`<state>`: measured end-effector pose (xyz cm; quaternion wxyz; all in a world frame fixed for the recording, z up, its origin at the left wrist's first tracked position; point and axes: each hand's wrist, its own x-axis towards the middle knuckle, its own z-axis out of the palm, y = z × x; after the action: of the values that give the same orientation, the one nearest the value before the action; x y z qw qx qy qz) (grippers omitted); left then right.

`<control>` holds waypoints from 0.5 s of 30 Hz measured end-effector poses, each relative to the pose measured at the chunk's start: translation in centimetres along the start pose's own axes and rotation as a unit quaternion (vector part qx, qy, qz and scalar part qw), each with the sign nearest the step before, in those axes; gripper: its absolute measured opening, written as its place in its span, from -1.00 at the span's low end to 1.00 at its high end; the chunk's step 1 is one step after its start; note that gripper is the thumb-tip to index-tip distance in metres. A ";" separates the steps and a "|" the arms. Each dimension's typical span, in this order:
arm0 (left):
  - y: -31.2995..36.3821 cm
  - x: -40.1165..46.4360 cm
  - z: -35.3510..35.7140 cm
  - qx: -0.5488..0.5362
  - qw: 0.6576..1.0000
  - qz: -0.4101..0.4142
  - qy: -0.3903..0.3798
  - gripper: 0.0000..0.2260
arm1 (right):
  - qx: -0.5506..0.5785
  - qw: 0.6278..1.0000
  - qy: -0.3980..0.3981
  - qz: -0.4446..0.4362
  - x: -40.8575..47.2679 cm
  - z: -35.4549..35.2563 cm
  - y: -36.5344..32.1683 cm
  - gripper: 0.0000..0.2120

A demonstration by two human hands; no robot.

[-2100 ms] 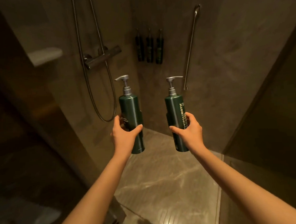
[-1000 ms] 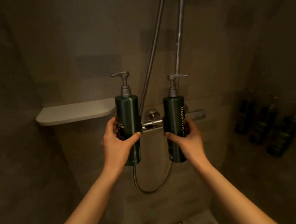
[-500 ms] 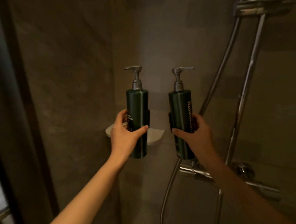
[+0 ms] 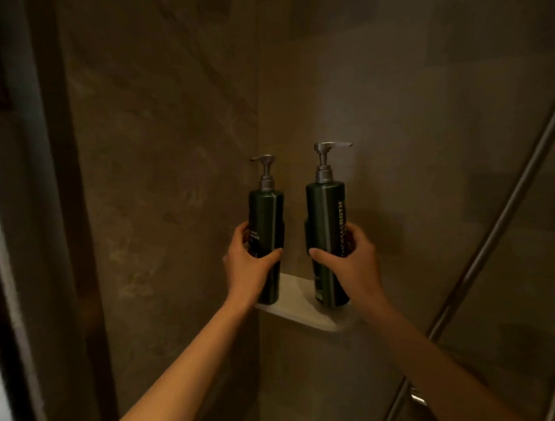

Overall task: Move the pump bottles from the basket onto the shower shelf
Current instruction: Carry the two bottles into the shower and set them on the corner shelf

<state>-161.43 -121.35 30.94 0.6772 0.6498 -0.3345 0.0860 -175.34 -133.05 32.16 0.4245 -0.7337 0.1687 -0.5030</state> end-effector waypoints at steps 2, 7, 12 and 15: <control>-1.3 1.0 0.1 -0.003 1.000 0.003 -0.002 -0.35 | -0.007 1.000 0.004 0.001 0.8 1.0 0.8 -0.29; -3.0 2.3 0.3 -0.005 1.000 0.013 0.006 -0.33 | -0.008 1.000 0.007 0.008 2.0 2.6 2.2 -0.27; -3.4 2.0 0.2 0.013 0.999 0.036 0.023 -0.33 | 0.013 1.000 -0.006 0.019 2.2 4.2 2.9 -0.26; -3.2 1.9 0.1 0.025 0.999 0.039 0.029 -0.31 | 0.018 0.999 0.001 0.029 1.9 4.8 3.2 -0.28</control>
<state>-158.25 -122.46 29.35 0.6665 0.6501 -0.3372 0.1393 -169.68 -133.98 30.06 0.4514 -0.7205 0.1812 -0.4943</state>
